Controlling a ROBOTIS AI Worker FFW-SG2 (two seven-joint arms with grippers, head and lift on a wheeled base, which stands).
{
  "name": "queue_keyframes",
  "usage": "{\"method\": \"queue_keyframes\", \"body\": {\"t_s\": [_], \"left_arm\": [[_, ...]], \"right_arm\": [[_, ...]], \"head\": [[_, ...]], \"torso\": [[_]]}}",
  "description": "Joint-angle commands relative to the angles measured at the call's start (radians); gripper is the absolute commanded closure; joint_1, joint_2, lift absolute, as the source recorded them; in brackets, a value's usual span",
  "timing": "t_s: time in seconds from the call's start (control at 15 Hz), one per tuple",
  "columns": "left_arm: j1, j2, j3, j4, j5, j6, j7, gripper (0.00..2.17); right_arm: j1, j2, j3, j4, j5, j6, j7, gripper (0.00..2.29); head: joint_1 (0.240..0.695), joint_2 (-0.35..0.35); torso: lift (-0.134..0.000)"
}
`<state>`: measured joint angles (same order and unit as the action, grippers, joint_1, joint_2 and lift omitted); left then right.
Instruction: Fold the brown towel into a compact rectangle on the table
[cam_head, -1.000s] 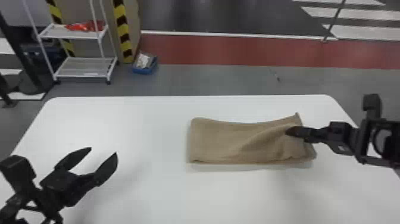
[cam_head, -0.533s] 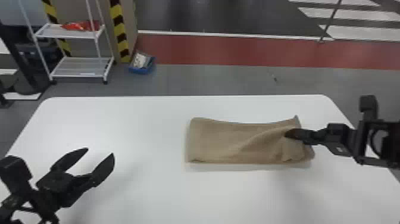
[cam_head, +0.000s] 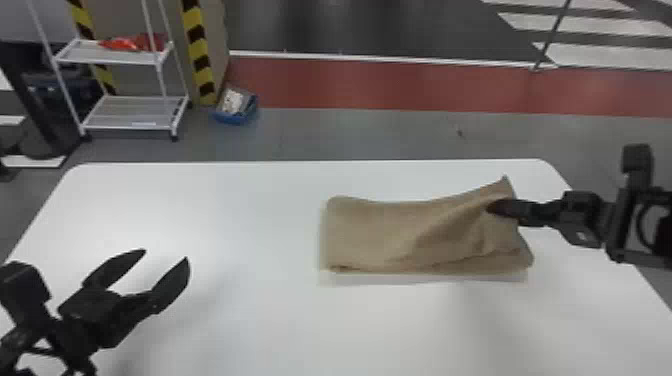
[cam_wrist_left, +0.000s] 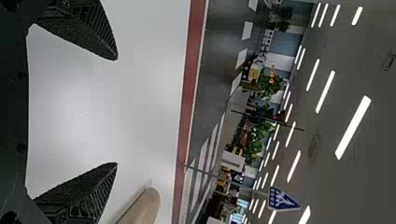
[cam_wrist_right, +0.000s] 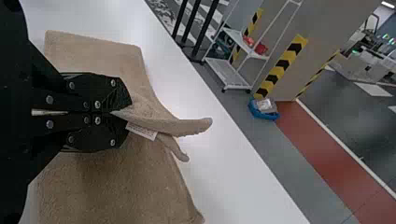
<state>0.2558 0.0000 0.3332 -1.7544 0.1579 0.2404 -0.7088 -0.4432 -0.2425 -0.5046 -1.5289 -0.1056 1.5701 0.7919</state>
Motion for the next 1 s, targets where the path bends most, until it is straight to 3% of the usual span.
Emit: {"method": "queue_keyframes", "body": {"t_s": [0.0, 0.33, 0.47, 0.6, 0.73, 0.93], "left_arm": [[-0.001, -0.003, -0.002, 0.004, 0.000, -0.002, 0.000, 0.07], [-0.001, -0.003, 0.001, 0.016, 0.000, -0.002, -0.004, 0.07], [-0.001, -0.003, 0.001, 0.016, 0.000, -0.002, -0.006, 0.07], [0.000, -0.003, 0.006, 0.016, 0.000, -0.002, -0.006, 0.07], [0.000, -0.003, -0.002, 0.016, 0.000, -0.002, -0.009, 0.07], [0.002, -0.003, -0.006, 0.018, 0.000, -0.002, -0.012, 0.07]], "right_arm": [[0.003, 0.011, -0.012, 0.015, 0.010, 0.002, 0.004, 1.94], [0.023, 0.014, 0.012, 0.059, 0.030, 0.002, -0.002, 1.94], [0.008, 0.014, -0.017, -0.033, -0.003, 0.002, 0.009, 1.94], [0.012, -0.015, -0.052, -0.068, -0.028, 0.002, 0.017, 1.94], [0.031, -0.018, -0.038, 0.004, 0.032, 0.002, 0.017, 1.94], [0.037, -0.024, -0.034, 0.019, 0.035, 0.002, 0.018, 1.94]], "head": [[0.695, -0.088], [0.695, -0.084], [0.695, -0.081], [0.695, -0.087], [0.695, -0.101], [0.695, -0.120]], "torso": [[-0.124], [-0.124], [-0.124], [-0.124], [-0.124], [-0.124]]}}
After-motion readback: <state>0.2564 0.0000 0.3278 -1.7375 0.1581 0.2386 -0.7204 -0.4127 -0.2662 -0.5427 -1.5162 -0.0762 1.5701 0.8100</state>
